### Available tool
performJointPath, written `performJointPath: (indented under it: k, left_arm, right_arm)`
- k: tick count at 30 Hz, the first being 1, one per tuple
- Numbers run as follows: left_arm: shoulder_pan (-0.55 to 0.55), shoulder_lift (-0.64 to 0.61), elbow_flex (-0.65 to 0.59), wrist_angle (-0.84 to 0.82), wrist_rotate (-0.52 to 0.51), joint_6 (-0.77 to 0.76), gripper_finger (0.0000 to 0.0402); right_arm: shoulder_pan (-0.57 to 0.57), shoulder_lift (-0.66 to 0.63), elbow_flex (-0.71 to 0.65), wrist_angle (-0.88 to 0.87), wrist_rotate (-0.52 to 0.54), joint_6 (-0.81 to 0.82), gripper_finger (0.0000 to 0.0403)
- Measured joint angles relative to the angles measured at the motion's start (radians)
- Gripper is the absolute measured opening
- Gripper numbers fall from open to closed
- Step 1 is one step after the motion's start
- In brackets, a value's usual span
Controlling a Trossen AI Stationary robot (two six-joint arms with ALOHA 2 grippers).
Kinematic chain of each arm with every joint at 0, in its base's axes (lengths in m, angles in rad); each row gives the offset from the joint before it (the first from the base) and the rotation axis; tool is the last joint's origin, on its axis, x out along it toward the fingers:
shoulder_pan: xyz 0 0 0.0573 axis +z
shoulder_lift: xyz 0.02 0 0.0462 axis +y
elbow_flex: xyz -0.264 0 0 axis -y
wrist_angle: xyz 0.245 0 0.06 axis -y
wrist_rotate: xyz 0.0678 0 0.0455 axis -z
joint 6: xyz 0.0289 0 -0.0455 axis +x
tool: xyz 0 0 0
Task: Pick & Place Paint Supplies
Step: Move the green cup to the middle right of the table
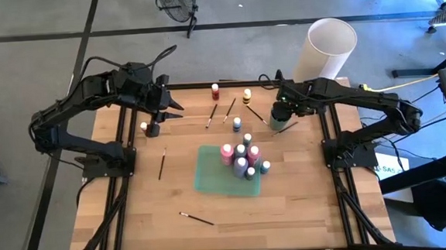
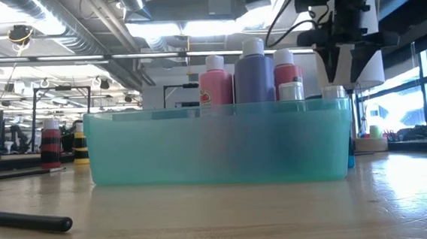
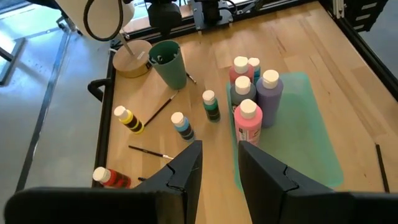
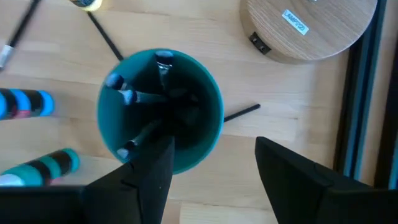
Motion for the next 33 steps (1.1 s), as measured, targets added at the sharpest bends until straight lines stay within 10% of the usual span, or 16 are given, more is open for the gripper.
performJointPath:
  k: [33]
  left_arm:
    - [0.0, 0.0, 0.0, -0.009, 0.001, -0.03, 0.0098]
  right_arm:
    - [0.032, 0.029, 0.0, 0.009, 0.051, -0.05, 0.0228]
